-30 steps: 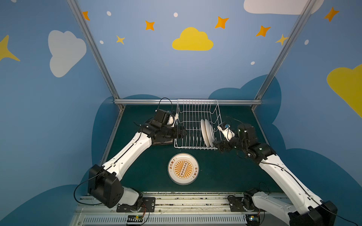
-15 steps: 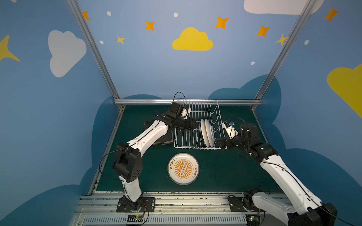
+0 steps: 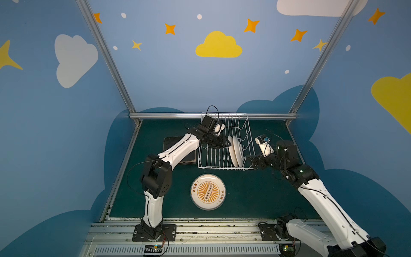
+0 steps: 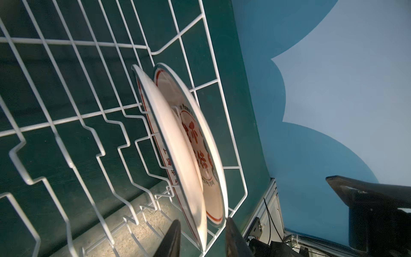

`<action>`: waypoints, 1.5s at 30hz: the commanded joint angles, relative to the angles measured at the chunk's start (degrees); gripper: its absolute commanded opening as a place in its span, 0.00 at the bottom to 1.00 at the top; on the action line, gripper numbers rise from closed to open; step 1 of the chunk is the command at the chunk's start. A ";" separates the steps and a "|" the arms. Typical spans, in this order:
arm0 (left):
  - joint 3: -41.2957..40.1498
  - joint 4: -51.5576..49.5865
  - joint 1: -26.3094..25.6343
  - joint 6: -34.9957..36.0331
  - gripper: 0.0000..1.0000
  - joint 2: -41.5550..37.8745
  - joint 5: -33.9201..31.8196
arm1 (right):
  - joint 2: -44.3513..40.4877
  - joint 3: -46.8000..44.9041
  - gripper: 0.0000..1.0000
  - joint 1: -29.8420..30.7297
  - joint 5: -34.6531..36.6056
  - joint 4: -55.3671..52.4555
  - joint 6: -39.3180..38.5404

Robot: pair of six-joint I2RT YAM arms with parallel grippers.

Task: Unload the plates from the dish rack
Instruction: Pick up a plate from the dish rack.

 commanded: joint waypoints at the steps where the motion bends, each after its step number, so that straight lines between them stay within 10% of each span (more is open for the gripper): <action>1: 3.10 -1.83 -0.34 -0.72 0.30 2.07 0.96 | -1.03 -0.44 0.96 -0.38 0.69 1.09 0.16; 45: 9.09 -2.72 -1.56 -7.28 0.03 8.16 2.57 | -0.77 -1.80 0.96 -2.65 -0.09 3.54 0.47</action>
